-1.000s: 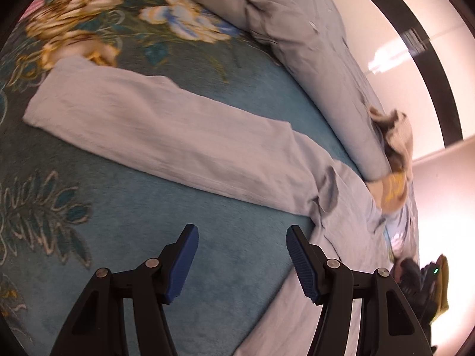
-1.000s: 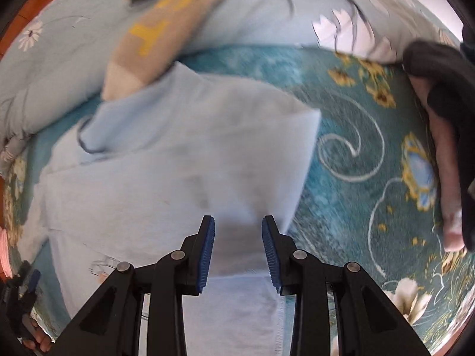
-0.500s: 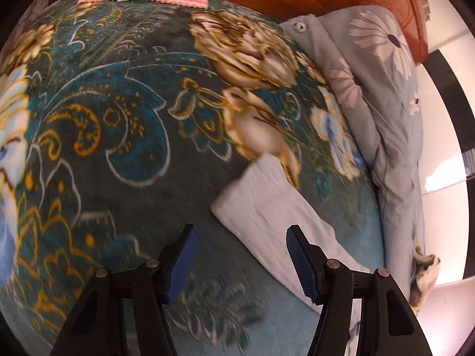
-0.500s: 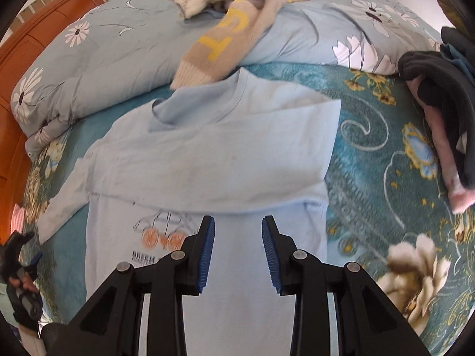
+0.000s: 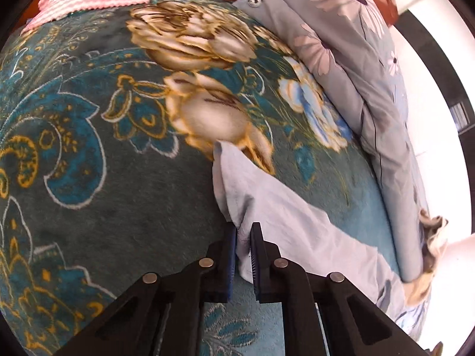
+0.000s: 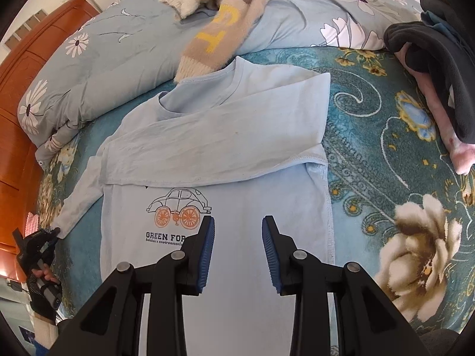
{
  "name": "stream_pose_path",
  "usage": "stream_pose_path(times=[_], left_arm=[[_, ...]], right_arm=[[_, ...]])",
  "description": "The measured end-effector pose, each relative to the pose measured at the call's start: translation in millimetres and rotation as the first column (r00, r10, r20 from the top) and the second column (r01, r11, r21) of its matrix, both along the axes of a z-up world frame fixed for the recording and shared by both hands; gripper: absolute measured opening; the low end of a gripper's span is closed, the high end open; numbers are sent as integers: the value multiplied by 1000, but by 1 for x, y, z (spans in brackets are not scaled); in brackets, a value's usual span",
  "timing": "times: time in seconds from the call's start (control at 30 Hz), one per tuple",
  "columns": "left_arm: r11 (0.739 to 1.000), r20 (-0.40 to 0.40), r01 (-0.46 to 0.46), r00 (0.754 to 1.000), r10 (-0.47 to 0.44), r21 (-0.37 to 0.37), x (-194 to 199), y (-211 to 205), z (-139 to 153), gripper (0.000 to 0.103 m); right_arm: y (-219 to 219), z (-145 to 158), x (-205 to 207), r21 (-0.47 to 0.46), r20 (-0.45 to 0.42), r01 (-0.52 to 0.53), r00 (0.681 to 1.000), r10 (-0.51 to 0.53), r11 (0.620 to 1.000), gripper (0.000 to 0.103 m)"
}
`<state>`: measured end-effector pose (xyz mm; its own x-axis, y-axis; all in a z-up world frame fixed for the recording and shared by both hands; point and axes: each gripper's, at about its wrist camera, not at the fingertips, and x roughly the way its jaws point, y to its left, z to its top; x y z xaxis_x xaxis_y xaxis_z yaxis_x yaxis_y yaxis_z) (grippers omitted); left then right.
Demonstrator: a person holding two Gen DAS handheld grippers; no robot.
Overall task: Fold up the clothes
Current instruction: 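Grasp the other shirt side with the left gripper and lift it, then fold the held side over the shirt body and open the left gripper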
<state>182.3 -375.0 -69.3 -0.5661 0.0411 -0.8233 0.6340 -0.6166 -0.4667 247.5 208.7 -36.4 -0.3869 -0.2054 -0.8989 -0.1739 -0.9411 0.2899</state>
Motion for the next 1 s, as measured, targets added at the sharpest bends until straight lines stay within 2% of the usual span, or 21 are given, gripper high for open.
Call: stream_pose_path(times=[0.1,0.2,0.33,0.5,0.6,0.73,0.83,1.0], left_arm=[[999,-89,33,995,-36,-29,5,11,17,7],[995,-182,79,979,-88,-57,11,24,40,7],[981,-216,156,960,-177,-113,7,46,75,7],[939,-246,272,915,-320,-210,-13,93,135,7],[892,-259,369,863,-433,-261,-32,142,166,7],[812,-248,494,782,-571,-311,-61,226,188,7],[754,-221,570,729,-648,-327,-79,286,189,7],[623,-140,699,619,-773,-351,-93,393,174,7]], right_arm=[[15,-1,6,-40,-13,26,1000,-26,999,34],[38,-3,14,-93,-32,64,997,-68,994,34],[70,-7,21,-155,-69,90,992,-102,984,34],[99,-16,24,-242,-128,126,979,-160,962,34],[110,-23,31,-314,-162,150,965,-209,938,34],[121,-32,34,-339,-157,170,960,-234,925,34],[134,-34,36,-377,-161,204,946,-281,904,34],[154,-37,37,-442,-160,249,924,-348,862,34]])
